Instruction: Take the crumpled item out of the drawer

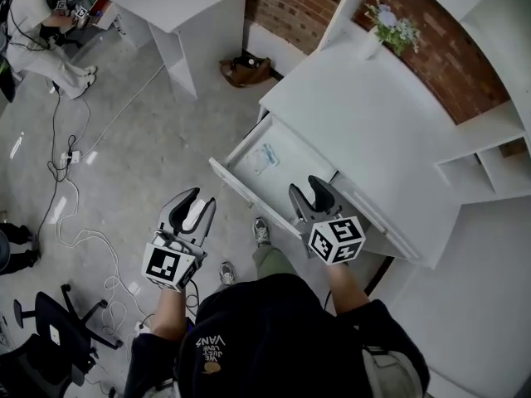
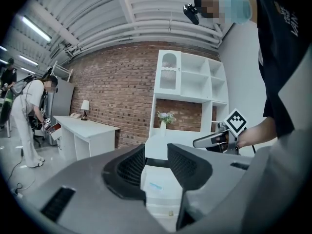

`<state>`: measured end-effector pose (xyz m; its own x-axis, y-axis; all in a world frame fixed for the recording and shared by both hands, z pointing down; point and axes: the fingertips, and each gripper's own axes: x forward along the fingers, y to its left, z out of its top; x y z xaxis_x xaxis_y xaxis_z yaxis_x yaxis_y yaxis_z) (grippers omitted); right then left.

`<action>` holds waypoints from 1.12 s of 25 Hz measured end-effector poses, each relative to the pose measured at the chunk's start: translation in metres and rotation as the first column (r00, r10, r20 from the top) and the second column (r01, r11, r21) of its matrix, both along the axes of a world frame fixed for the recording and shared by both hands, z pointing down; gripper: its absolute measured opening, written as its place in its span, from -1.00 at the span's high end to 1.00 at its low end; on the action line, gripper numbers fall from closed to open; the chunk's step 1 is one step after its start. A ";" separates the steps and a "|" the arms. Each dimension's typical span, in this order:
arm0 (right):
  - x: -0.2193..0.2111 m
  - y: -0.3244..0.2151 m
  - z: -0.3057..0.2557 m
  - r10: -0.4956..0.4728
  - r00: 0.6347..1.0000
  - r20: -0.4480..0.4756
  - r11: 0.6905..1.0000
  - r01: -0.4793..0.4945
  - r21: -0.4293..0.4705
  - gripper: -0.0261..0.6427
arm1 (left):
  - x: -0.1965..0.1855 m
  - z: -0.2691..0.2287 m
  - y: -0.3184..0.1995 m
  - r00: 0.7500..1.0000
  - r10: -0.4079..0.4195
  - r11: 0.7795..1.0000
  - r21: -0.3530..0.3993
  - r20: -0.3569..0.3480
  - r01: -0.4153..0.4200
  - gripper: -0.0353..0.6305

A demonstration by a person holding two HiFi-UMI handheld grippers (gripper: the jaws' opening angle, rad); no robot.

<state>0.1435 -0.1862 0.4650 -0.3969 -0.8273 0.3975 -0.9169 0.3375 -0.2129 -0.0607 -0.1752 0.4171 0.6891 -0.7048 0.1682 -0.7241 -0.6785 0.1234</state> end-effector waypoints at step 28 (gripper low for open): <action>0.019 -0.138 0.270 -0.119 0.987 -0.106 0.914 0.068 -0.400 0.36 | 0.037 0.107 -0.106 0.995 -0.088 0.983 -0.155 0.054 0.095 0.52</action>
